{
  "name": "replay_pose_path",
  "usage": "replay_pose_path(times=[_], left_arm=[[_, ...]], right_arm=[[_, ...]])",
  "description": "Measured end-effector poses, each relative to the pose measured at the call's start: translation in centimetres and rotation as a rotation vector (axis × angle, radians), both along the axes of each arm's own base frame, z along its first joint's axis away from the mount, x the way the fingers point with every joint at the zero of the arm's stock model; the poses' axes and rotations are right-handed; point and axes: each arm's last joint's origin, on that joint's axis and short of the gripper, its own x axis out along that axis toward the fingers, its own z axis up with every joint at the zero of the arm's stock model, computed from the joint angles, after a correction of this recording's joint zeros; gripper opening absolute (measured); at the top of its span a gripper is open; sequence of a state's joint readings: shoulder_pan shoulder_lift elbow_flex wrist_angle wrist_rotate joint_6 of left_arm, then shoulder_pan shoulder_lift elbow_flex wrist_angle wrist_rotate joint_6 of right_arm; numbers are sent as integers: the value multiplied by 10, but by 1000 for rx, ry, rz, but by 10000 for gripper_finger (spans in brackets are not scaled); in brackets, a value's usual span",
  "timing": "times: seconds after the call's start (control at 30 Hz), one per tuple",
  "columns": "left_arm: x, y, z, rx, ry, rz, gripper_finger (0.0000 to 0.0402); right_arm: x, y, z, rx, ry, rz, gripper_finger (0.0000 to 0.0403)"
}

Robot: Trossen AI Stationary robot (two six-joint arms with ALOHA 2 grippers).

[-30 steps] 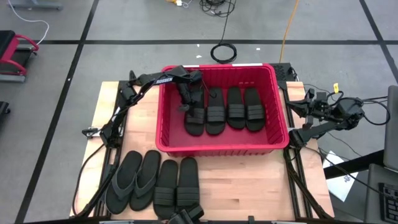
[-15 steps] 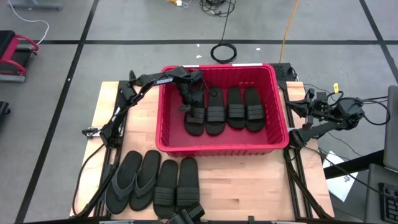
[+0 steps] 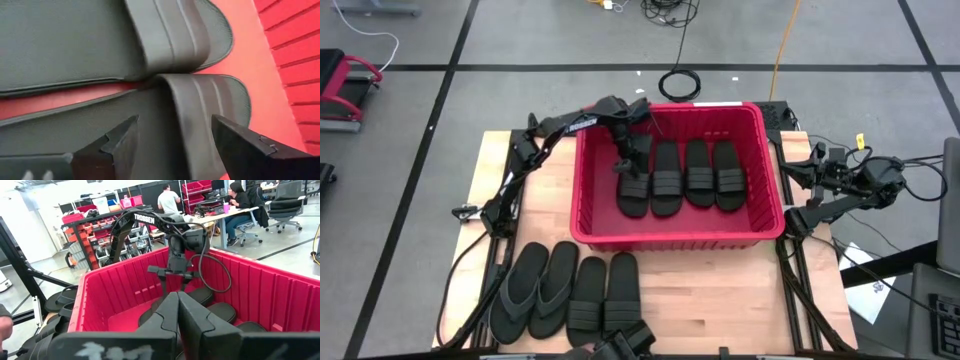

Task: Pick and place slides into bin
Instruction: Put the black slide into the red bin

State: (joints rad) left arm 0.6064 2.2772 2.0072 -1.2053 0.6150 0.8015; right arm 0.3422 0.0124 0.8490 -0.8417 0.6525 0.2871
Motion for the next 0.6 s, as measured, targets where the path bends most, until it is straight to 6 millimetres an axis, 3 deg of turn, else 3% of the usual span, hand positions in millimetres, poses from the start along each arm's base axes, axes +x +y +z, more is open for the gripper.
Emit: replay_pose_path(times=[0.33,0.6], left_arm=[[-1,0,22,53,104,84,241],[4,14,21,318,157,200,241]], right_arm=[[0,0,0,-3,2,0,0],[0,0,0,-3,2,0,0]])
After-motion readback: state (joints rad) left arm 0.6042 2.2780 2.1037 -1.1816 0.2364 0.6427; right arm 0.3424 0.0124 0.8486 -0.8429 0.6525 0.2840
